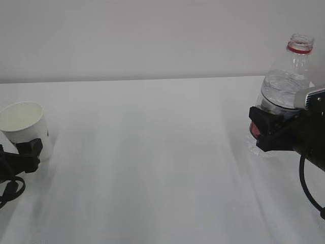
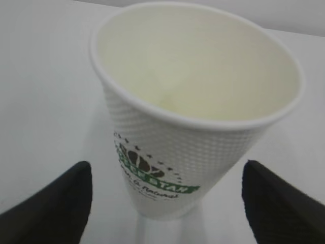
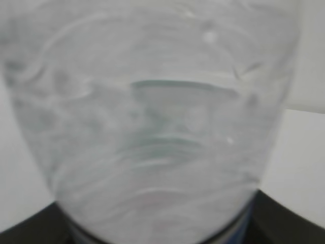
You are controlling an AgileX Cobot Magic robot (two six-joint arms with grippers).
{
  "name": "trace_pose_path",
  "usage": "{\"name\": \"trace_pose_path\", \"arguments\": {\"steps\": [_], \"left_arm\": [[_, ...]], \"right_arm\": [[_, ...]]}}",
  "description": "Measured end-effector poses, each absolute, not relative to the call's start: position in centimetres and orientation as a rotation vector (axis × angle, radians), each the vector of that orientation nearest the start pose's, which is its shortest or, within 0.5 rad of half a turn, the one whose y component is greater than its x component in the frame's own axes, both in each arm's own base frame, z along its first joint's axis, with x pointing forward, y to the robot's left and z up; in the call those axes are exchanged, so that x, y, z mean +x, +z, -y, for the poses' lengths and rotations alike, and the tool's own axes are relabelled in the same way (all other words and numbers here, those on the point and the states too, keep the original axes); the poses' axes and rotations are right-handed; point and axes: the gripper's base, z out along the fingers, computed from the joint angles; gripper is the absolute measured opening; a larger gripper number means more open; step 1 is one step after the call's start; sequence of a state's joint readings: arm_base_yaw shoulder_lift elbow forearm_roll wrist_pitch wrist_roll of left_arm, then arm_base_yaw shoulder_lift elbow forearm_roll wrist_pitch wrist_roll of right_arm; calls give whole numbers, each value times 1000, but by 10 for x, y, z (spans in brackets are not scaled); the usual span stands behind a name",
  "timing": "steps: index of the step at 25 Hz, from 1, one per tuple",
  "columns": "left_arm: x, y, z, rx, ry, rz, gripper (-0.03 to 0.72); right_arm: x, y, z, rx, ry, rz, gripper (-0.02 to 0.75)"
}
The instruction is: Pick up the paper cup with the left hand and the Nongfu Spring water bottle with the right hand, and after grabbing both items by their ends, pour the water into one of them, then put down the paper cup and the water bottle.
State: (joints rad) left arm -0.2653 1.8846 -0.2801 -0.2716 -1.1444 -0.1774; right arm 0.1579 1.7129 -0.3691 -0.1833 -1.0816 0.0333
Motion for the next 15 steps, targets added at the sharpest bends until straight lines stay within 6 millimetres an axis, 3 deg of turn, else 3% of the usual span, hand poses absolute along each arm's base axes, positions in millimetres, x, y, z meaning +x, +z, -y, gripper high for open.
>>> {"name": "trace_pose_path", "arguments": {"steps": [5,15], "left_arm": [[241,95,42,-167,-109,-1944,686],[273,73,50,-169,-95,-1948,685]], "right_arm": [[259,149,-56,-302,218,-1729,428],[259,149,-56,-302,218,-1729,428]]}}
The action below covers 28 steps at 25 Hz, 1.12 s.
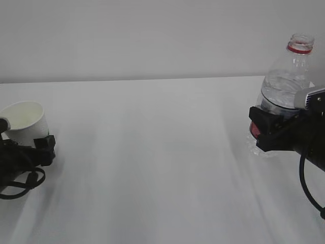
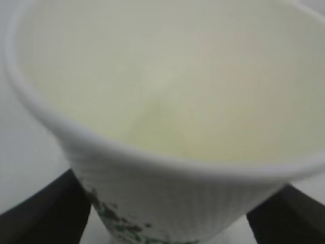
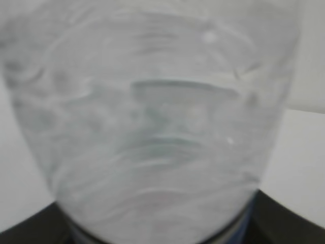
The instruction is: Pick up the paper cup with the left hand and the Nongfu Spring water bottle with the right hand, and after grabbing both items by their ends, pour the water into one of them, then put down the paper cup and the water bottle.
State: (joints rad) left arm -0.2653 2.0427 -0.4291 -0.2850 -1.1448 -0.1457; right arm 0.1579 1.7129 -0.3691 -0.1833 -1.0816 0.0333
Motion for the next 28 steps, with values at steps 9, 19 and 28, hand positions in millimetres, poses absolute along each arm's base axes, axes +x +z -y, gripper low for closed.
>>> {"name": "trace_pose_path", "arguments": {"steps": [9,19,28], "left_arm": [[288,71,51,-201,-86,-1919,683],[289,71,47,-216,-75,-1919,638],[289,71,49,-192,-89,-1920,559]], "right_arm": [[259,149,-56,-304,218,-1729,428],[259,149,-56,-304,218,-1729,428],[259,149,-56,-304,218,-1729,428]]}}
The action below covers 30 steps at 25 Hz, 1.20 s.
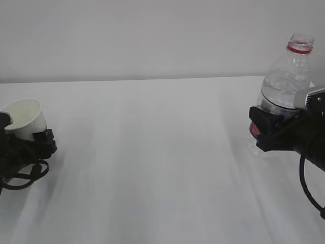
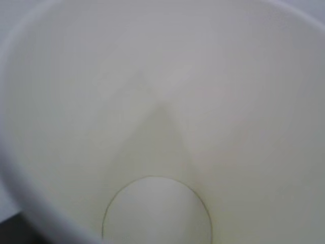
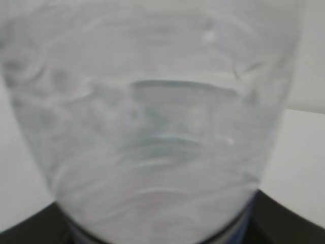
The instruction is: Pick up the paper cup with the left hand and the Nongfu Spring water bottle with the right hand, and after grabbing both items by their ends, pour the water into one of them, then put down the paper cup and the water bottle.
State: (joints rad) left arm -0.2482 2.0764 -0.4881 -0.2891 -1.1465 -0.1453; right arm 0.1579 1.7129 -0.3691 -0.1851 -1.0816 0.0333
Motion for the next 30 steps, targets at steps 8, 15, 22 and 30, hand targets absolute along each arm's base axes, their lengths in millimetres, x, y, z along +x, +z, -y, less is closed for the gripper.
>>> {"name": "trace_pose_path", "arguments": {"steps": [8,15,22,30], "left_arm": [[289,74,59,-67,-165,-1921,557],[288,99,78,167,-312,-1838,556],[279,107,99,364,-521,-1808,555],[268,106,112,475,-710,-1828,555]], "right_arm": [[259,149,-56,-304,218,-1729,428],[259,149,-56,-304,218,-1729,428],[259,149,-56,-304,218,-1729,428],[259,149,-56,-304,218,-1729,428]]}}
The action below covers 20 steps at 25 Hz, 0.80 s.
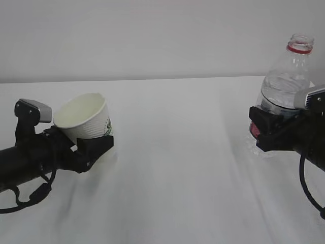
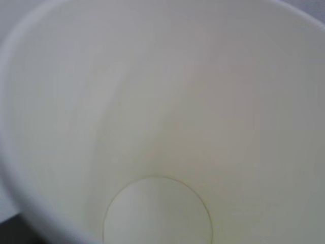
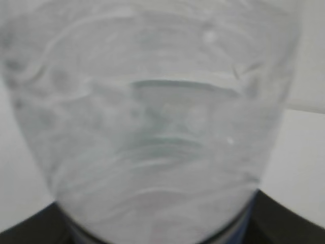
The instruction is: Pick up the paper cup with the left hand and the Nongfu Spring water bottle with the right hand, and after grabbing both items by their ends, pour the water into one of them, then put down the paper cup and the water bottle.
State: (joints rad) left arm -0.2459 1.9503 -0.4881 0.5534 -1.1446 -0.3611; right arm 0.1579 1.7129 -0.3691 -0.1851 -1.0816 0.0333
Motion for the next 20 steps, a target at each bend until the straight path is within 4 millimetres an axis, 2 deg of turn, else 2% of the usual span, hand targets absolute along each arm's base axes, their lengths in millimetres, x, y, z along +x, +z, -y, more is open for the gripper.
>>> {"name": "trace_pose_path", "arguments": {"steps": [8,15,20], "left_arm": [[255,105,130,585,-839,-1836,554],[252,115,165,752,-979,-1763,554],[257,122,190,856,-995,-1727,554]], "right_arm": [[259,149,-56,-304,218,-1729,428],[259,149,-56,-305,219,-1729,428],[259,149,-56,-306,219,-1729,428]]}}
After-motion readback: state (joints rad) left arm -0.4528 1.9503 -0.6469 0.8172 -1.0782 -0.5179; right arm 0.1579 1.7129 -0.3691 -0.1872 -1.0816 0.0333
